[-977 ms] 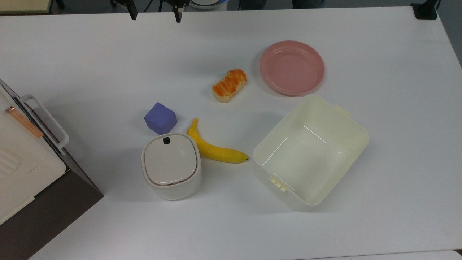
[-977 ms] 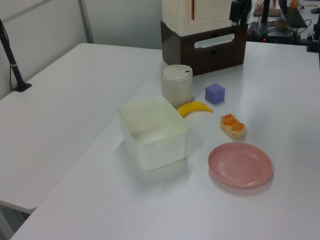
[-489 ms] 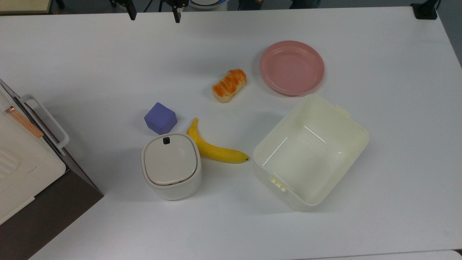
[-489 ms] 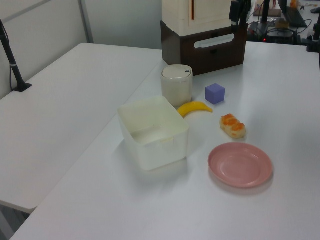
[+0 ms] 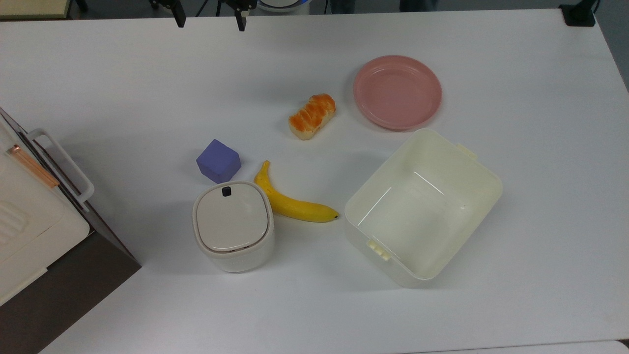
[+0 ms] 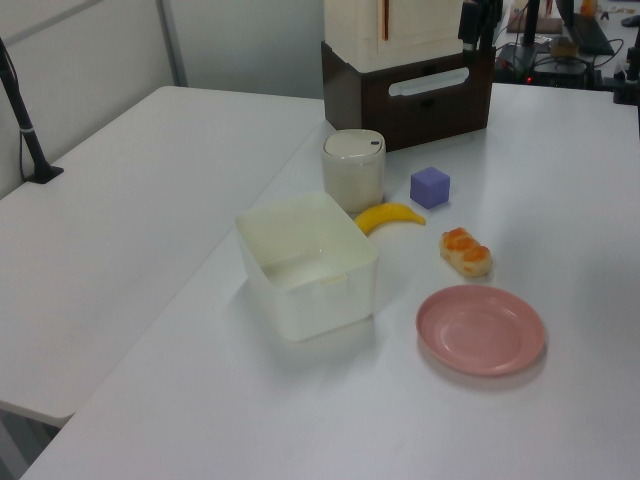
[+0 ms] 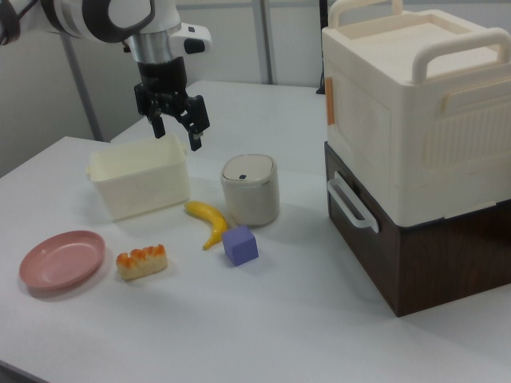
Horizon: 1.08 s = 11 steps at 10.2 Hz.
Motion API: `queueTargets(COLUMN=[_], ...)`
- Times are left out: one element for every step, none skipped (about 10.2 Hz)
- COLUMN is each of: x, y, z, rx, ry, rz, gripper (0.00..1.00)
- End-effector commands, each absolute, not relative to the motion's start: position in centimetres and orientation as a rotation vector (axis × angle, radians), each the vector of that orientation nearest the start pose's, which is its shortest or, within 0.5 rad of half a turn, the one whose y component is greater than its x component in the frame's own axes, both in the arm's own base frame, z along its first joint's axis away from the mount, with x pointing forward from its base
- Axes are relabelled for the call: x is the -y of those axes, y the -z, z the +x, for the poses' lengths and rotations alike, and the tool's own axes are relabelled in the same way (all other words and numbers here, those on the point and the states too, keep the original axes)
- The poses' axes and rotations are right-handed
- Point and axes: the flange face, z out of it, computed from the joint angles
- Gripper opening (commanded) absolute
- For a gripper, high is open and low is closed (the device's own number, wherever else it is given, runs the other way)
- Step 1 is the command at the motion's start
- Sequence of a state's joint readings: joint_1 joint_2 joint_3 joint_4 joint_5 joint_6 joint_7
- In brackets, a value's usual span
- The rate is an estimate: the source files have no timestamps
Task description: Put the bread on a plate
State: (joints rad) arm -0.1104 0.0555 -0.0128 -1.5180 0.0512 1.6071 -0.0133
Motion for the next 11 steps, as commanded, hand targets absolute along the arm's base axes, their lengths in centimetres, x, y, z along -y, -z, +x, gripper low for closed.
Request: queueTargets(x=[7.31, 6.88, 6.88, 6.80, 6.63, 6.72, 6.80, 6.89, 6.89, 6.89, 6.89], y=[-62.30, -62.13, -62.04, -62.04, -62.04, -62.00, -62.02, -62.11, -62.04, -62.04, -62.04], z=[56.86, 56.81, 56.86, 56.87, 56.89, 56.97, 56.99, 57.00, 57.00, 57.00, 57.00], rx=[-0.171, -0.162, -0.162, -0.162, -0.164, -0.171, -0.176, -0.181, -0.179, -0.181, -0.181], ry=[0.090, 0.078, 0.075, 0.075, 0.075, 0.079, 0.084, 0.089, 0.087, 0.087, 0.087], rz=[-3.086, -3.087, -3.087, -3.087, -3.087, -3.086, -3.085, -3.085, -3.085, -3.084, -3.084], gripper=[1.00, 1.00, 1.00, 1.00, 1.00, 1.00, 1.00, 1.00, 1.00, 1.00, 1.00])
